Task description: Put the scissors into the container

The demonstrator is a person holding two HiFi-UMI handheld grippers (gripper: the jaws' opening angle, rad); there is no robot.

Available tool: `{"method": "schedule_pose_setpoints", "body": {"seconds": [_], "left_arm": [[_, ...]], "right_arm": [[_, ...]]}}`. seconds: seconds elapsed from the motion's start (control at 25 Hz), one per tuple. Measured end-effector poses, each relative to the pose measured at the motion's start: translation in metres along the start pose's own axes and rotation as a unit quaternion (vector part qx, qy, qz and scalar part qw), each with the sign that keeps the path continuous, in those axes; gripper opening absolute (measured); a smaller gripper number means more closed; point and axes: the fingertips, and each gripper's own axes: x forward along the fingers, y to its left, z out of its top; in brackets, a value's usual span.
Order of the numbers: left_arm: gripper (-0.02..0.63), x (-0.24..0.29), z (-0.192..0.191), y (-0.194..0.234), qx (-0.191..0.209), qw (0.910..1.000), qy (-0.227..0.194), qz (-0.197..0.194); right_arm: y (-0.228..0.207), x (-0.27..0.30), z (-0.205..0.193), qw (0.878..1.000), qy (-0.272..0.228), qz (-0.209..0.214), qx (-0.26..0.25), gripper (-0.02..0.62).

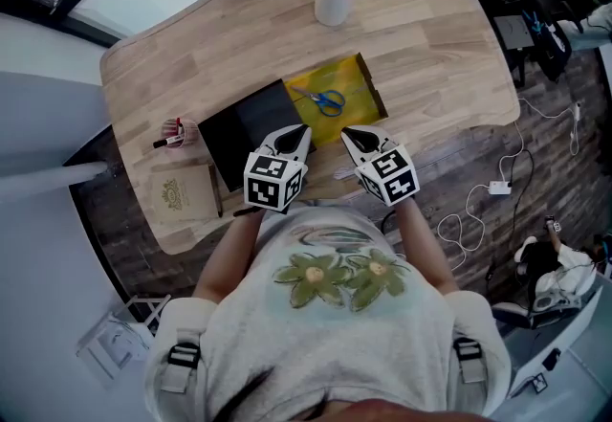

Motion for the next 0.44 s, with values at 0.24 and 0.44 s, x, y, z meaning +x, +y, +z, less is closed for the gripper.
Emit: {"method": "schedule_pose_setpoints", "body": {"seconds": [0.24,0.44], "left_arm": [[0.008,0.0,-0.001,0.006,-0.003,1.0,0.002,0.003],[0.008,0.005,-0.003,0.012,-0.005,0.9999,0.009,0.005]], "right_arm": [[0.0,0.006,-0.003,1.0,0.008,-0.001,-0.001,0.006],[-0.002,0.014,0.0,1.0,0.012,0.002,-0.004,0.006]]}}
